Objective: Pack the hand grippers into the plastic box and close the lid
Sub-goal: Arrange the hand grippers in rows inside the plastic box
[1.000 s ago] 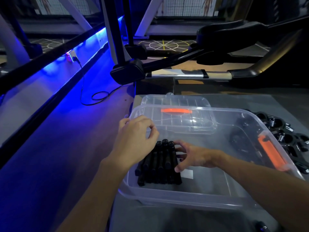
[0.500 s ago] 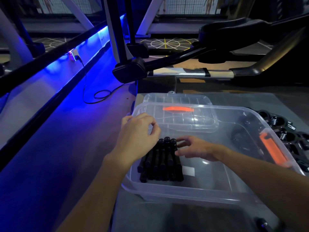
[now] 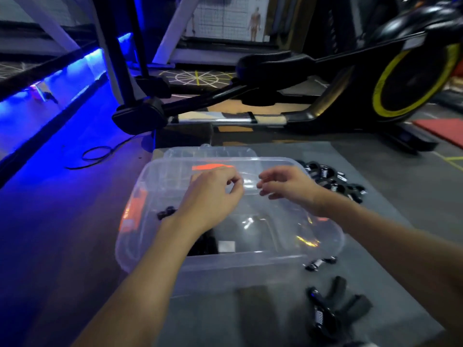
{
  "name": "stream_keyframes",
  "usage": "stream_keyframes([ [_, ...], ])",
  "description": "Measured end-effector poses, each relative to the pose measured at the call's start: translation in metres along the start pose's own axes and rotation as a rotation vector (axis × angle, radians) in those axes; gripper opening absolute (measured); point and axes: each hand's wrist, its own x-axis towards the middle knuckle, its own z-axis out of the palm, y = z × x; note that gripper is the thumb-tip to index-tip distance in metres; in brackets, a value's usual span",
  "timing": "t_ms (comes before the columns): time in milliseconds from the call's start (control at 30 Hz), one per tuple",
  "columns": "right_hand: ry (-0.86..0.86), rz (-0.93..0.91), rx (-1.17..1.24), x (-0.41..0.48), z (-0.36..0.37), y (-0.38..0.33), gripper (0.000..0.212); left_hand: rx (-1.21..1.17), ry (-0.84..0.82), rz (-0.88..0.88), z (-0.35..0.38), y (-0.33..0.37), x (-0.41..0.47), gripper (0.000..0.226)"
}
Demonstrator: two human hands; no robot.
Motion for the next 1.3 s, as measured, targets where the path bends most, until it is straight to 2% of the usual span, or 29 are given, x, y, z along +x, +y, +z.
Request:
stream_keyframes([
  [167,0.290,-0.023,0.090,-0.065,-0.065,0.014,0.014,-0.086,-0.175,0.165,0.051,0.059,0.001,0.026],
  [300,0.453,0.100,0.080,-0.113,-0.098,0.067,0.017,-0.060,-0.309,0.290,0.092,0.088,-0.008,0.022],
  [500,0.297,0.385,-0.128,-0.164,-0.101,0.182,0.014,0.073,-0.392,0.406,0.135,0.099,-0.014,0.030],
  [533,0.239,0.419,-0.161,-0.170,-0.098,0.196,0.020,0.090,-0.378,0.417,0.138,0.099,-0.014,0.029],
  [600,0.123,0.473,-0.219,-0.179,-0.093,0.217,0.044,0.102,-0.366,0.410,0.142,0.096,-0.012,0.023],
  [700,0.061,0.508,-0.227,-0.188,-0.091,0.233,0.057,0.090,-0.361,0.409,0.145,0.092,-0.010,0.017],
  [867,0.063,0.442,-0.242,-0.184,-0.090,0.240,0.059,0.116,-0.350,0.408,0.149,0.092,-0.011,0.031],
  [1033,0.060,0.434,-0.282,-0.180,-0.090,0.246,0.051,0.124,-0.344,0.428,0.149,0.090,-0.011,0.039],
  [1133,0.105,0.441,-0.278,-0.181,-0.091,0.245,0.049,0.129,-0.339,0.437,0.149,0.090,-0.012,0.036],
  [1300,0.191,0.434,-0.053,-0.183,-0.091,0.231,0.038,0.111,-0.323,0.445,0.149,0.090,-0.013,0.021],
])
